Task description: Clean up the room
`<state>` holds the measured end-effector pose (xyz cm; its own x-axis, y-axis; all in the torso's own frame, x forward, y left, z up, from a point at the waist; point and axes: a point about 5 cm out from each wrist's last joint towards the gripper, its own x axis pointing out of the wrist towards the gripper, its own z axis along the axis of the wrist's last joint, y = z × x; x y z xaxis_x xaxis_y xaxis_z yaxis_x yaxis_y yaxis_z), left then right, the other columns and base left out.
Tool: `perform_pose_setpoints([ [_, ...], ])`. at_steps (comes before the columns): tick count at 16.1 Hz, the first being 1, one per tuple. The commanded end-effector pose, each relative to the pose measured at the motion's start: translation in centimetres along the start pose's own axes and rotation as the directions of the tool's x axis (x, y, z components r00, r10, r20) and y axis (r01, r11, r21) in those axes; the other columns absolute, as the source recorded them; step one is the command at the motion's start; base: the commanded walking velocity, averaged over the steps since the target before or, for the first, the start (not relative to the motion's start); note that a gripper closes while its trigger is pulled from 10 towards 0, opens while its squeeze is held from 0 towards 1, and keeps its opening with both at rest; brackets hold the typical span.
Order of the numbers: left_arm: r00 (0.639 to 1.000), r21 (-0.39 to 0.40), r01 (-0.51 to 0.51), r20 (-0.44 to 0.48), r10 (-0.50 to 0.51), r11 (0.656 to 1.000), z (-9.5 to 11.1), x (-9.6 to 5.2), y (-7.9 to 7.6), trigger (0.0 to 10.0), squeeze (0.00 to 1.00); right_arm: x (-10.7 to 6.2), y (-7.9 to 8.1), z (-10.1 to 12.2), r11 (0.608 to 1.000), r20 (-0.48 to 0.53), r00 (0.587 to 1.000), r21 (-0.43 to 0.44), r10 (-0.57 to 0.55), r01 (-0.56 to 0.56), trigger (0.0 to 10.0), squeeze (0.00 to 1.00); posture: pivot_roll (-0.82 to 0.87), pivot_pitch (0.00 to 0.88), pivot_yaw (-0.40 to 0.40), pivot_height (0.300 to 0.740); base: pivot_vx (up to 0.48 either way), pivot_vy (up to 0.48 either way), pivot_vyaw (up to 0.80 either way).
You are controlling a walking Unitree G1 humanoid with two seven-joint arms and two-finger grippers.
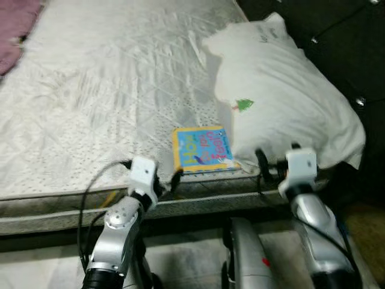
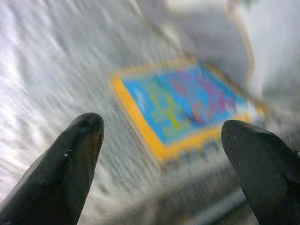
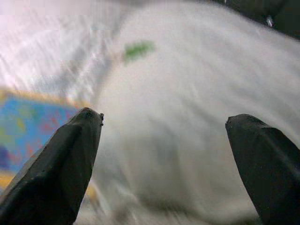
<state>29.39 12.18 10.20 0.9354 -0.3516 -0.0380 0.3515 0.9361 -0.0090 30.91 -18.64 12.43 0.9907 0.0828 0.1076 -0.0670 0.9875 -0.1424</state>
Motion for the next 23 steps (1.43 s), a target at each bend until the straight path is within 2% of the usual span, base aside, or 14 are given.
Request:
perform_pose_setpoints([
  [1,0.997,0.013,-0.048,0.054,0.047,0.999,0.9,-0.5,0.7,10.0,0.0,0.3,-0.2,-0.3,0.999,-0.02,1.0,0.046,-0.023,0.024,10.0,0.0,-0.08,0.018,0.029,0.549,0.0,0.0,0.0],
  [2,0.993,0.02,-0.071,0.101,0.068,0.997,1.6,-0.7,1.0,10.0,0.0,0.7,0.0,0.0,0.997,-0.01,1.0,0.075,-0.024,0.024,10.0,0.0,-0.07,0.0,0.03,0.549,0.0,0.0,0.0],
  [3,0.971,0.052,-0.149,0.196,0.136,0.988,3.2,-1.0,1.9,10.0,0.0,1.8,0.5,0.6,0.985,0.008,0.999,0.165,-0.043,0.041,10.0,0.0,-0.05,0.0,0.028,0.549,0.0,0.0,0.0],
  [4,0.956,0.04,-0.197,0.228,0.183,0.98,3.7,-1.1,2.5,10.0,0.0,2.3,0.6,0.8,0.975,0.003,0.998,0.215,-0.056,0.054,10.0,0.0,-0.04,0.0,0.026,0.549,0.0,0.0,0.0],
  [6,0.927,0.03,-0.299,0.246,0.283,0.954,4.2,-1.4,3.7,10.0,0.0,3.0,0.6,0.6,0.942,-0.013,0.994,0.318,-0.113,0.111,10.0,0.0,-0.03,0.0,0.018,0.549,0.0,0.0,-0.52],
  [8,0.92,0.022,-0.318,0.249,0.302,0.948,4.1,-1.2,4.1,10.0,0.0,3.8,0.6,0.7,0.911,-0.03,0.99,0.388,-0.138,0.139,10.0,0.0,-0.02,0.0,0.011,0.549,0.0,0.0,-0.58],
  [9,0.915,0.021,-0.331,0.252,0.315,0.944,4.1,-1.0,4.3,10.0,0.0,4.7,1.2,1.3,0.917,-0.009,0.993,0.384,-0.117,0.111,10.0,0.0,-0.02,0.0,0.016,0.553,0.0,0.0,-0.46],
  [12,0.908,0.027,-0.342,0.267,0.323,0.939,4.5,-0.7,4.6,10.0,0.0,5.5,2.5,2.7,0.93,0.056,0.995,0.362,-0.086,0.06,10.0,0.0,-0.02,0.0,0.018,0.587,0.0,0.0,-0.29],
  [17,0.908,0.028,-0.332,0.279,0.312,0.943,4.6,0.1,4.2,10.0,0.0,5.6,2.6,2.9,0.932,0.078,0.994,0.36,-0.075,0.041,10.0,0.0,-0.04,0.0,0.021,0.637,0.0,0.0,0.0],
  [18,0.908,0.03,-0.33,0.285,0.308,0.944,4.8,0.2,4.2,10.0,0.0,5.6,2.9,3.1,0.947,0.102,0.994,0.323,-0.037,0.002,10.0,0.0,-0.04,0.0,0.023,0.641,0.0,0.0,0.0],
  [20,0.91,0.031,-0.327,0.28,0.306,0.945,4.8,0.4,4.4,10.0,0.0,5.3,3.6,3.1,0.949,0.129,0.992,0.311,0.007,-0.047,10.0,0.0,-0.04,0.0,0.045,0.641,0.0,0.0,0.0],
  [23,0.928,0.056,-0.277,0.273,0.253,0.959,4.8,0.9,3.9,10.0,0.0,5.3,3.3,3.0,0.942,0.122,0.991,0.336,-0.047,0.003,10.0,0.0,-0.04,0.0,0.071,0.681,0.0,0.0,0.0],
])
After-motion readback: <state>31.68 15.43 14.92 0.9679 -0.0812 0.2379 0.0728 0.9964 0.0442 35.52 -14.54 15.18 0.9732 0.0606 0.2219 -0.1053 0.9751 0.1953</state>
